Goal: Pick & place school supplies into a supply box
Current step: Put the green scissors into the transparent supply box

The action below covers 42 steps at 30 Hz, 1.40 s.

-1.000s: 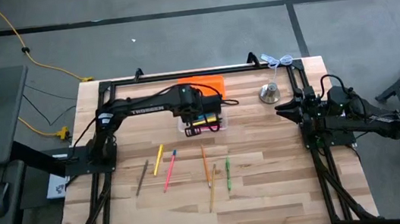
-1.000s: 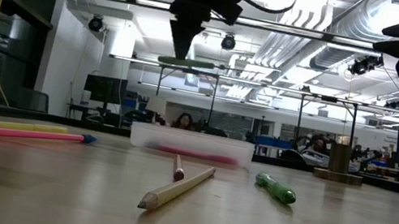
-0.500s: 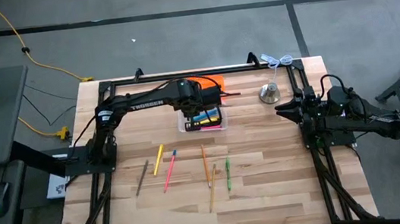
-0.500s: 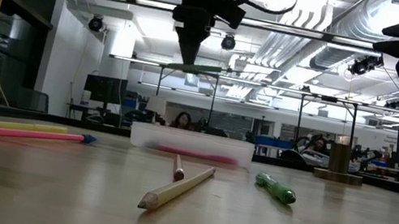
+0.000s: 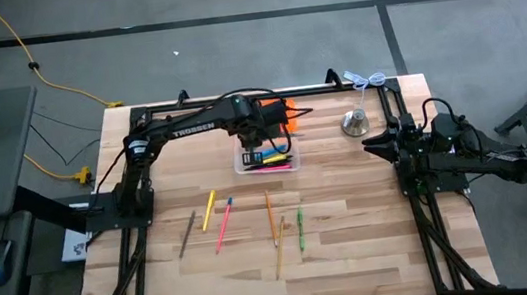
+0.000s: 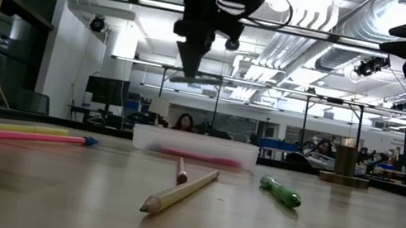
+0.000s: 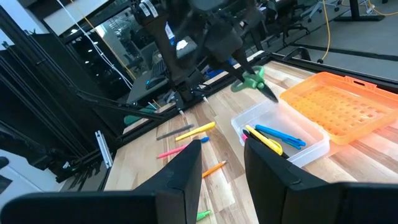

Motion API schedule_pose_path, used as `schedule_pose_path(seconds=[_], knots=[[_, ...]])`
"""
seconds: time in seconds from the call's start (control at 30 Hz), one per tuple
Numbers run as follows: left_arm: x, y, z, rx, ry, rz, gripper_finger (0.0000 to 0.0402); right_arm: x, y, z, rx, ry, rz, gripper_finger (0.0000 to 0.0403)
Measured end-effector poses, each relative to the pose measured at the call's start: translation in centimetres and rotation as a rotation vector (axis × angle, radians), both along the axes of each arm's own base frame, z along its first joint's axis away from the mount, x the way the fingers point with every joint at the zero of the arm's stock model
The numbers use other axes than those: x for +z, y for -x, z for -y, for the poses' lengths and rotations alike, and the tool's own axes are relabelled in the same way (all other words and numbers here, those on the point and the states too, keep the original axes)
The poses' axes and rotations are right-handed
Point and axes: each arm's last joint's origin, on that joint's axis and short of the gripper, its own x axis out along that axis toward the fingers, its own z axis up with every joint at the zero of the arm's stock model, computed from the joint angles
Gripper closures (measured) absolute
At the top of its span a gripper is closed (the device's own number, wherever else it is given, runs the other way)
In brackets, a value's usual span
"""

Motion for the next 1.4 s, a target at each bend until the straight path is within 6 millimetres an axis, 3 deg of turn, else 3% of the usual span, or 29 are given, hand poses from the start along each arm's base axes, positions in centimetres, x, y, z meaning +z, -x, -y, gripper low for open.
schedule_pose_path(seconds=[0.73, 1.4], knots=[[-6.8, 0.7, -0.2, -0.162, 0.043, -0.128, 0.0335, 0.0, 0.0, 0.0, 0.000, 0.004, 0.000, 0.0304], [-7.0, 0.7, -1.5, -0.206, 0.076, -0.086, 0.0335, 0.0, 0.0, 0.0, 0.000, 0.000, 0.001, 0.0304]])
